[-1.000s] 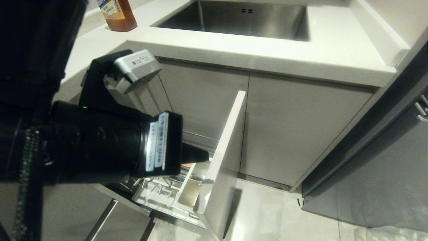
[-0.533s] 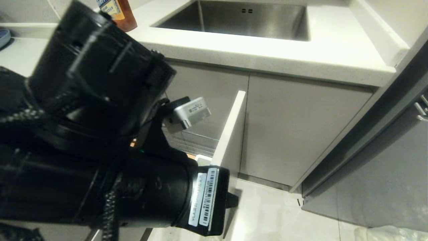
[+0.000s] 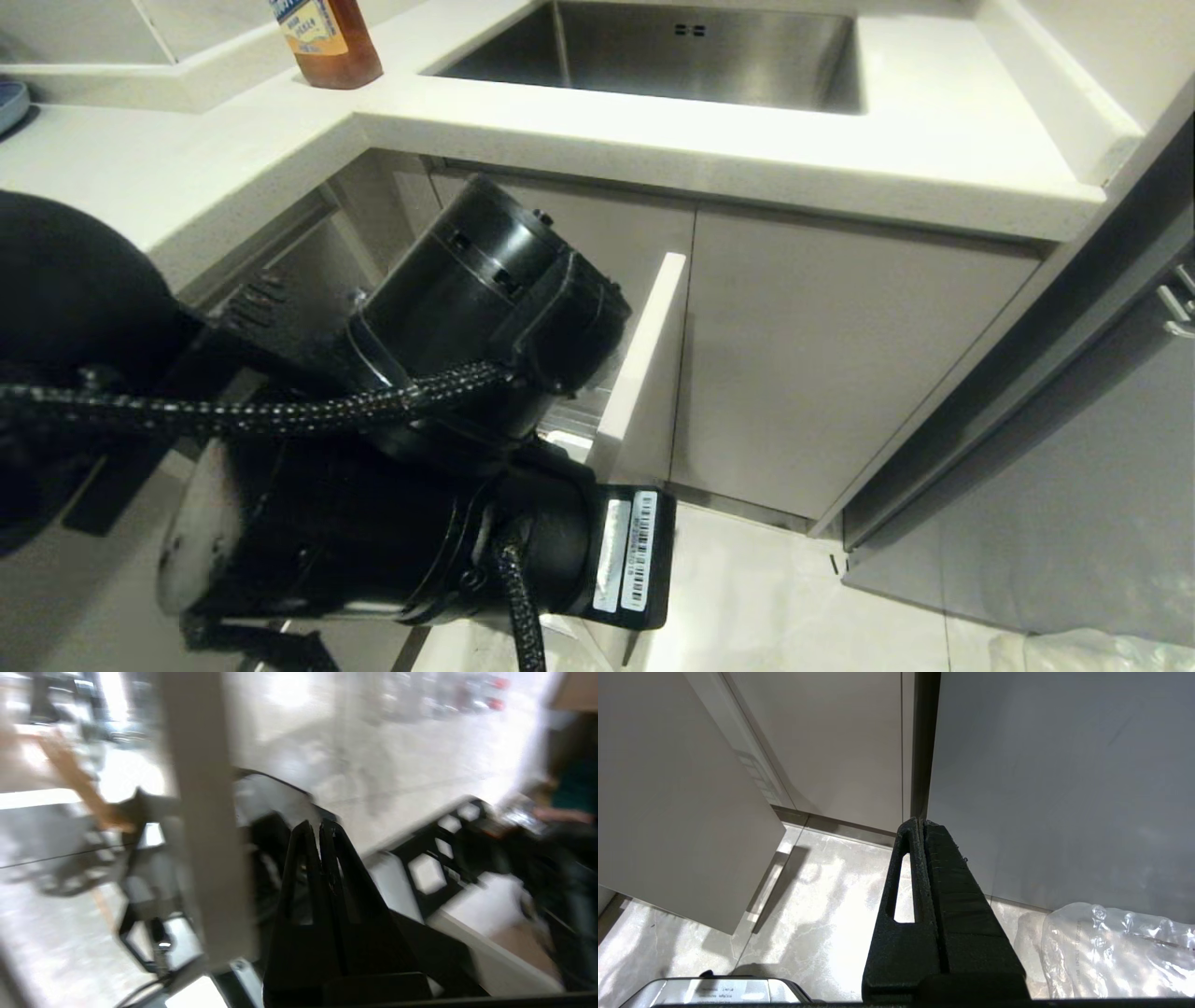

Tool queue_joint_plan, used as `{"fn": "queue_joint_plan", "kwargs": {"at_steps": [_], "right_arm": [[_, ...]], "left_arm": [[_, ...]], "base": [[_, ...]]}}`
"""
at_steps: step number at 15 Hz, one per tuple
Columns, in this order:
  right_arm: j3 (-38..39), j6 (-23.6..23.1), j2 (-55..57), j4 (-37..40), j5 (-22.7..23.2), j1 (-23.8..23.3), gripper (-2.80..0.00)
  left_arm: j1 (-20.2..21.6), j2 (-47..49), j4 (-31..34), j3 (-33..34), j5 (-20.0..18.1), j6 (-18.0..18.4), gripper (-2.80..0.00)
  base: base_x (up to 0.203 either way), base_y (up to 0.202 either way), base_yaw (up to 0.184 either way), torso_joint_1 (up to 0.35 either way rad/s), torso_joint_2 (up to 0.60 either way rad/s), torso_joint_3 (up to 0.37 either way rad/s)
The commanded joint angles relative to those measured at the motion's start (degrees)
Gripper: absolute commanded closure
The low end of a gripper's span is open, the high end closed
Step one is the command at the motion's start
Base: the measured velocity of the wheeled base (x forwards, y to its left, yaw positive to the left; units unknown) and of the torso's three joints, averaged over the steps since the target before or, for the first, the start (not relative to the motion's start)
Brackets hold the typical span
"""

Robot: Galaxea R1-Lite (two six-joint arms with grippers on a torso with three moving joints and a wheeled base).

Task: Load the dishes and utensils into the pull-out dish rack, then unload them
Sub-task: Close the cupboard

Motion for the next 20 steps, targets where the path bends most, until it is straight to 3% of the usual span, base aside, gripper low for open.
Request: {"fn": "queue_joint_plan", "kwargs": {"at_steps": [1, 7, 11, 15, 20], "right_arm": [[0.00, 0.00, 0.02, 0.00, 0.00, 0.00, 0.00], [0.00, 0.00, 0.02, 0.00, 0.00, 0.00, 0.00], [0.00, 0.00, 0.02, 0.00, 0.00, 0.00, 0.00], [0.00, 0.00, 0.02, 0.00, 0.00, 0.00, 0.00], [0.00, 0.00, 0.02, 0.00, 0.00, 0.00, 0.00]], "left_arm": [[0.17, 1.37, 0.53, -0.18, 2.79, -0.19, 0.00], [0.18, 2.24, 5.64, -2.09, 16.10, 0.04, 0.00], [2.18, 2.06, 12.13, -3.05, 28.55, 1.28, 0.00], [10.44, 1.79, 17.21, -3.60, 34.74, 4.51, 0.00], [28.78, 1.79, 17.56, -3.44, 36.31, 15.52, 0.00]], "base": [[0.000, 0.000, 0.000, 0.000, 0.00, 0.000], [0.000, 0.000, 0.000, 0.000, 0.00, 0.000], [0.000, 0.000, 0.000, 0.000, 0.00, 0.000], [0.000, 0.000, 0.000, 0.000, 0.00, 0.000], [0.000, 0.000, 0.000, 0.000, 0.00, 0.000]]}}
